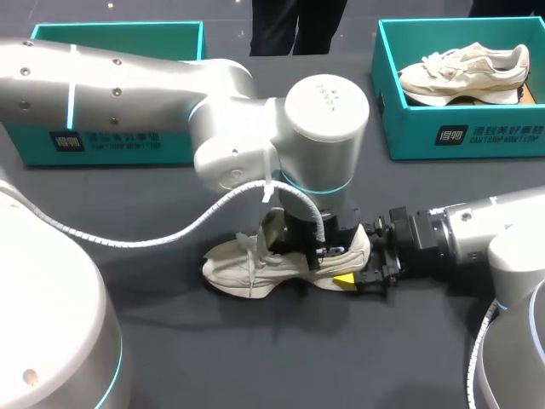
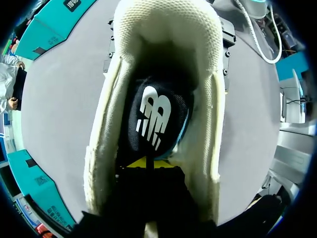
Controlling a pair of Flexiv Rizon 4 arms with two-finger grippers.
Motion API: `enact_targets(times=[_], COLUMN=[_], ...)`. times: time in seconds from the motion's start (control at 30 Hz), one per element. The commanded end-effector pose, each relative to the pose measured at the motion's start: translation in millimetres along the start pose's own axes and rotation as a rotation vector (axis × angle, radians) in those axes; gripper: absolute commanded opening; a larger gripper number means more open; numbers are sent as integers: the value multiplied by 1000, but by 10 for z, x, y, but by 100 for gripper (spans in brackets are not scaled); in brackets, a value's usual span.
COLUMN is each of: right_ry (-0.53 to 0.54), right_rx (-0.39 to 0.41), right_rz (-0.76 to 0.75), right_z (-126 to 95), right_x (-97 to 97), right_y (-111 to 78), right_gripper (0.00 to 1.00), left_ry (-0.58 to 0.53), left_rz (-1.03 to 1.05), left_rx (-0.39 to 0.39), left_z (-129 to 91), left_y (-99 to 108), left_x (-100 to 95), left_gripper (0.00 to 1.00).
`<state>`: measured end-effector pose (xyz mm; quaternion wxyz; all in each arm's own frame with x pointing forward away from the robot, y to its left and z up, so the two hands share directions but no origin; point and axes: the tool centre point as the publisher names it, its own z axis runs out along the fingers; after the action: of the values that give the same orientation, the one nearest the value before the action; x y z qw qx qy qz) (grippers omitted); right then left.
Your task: Take the shoe out of the shoebox, open the shoe tongue, remove and reinsert the insole, then place the shoe into the shoebox
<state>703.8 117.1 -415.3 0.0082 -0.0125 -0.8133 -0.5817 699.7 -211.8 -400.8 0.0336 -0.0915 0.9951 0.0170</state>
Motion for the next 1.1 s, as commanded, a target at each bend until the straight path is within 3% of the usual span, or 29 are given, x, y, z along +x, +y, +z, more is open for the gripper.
enact_targets(times=[0.03, 0.57, 1.1], right_ry=[1, 1, 1], right_rx=[6, 6, 6], right_rz=[1, 1, 1], right_z=[19, 19, 19], right_x=[27, 27, 27], right_y=[2, 2, 2], right_gripper=[0, 0, 0], left_ry=[8, 255, 289], left_rz=[-10, -57, -20], left_rx=[2, 154, 234], left_z=[59, -236, -432], left_y=[-3, 279, 236], left_x=[-106, -199, -144], left_gripper=[0, 0, 0])
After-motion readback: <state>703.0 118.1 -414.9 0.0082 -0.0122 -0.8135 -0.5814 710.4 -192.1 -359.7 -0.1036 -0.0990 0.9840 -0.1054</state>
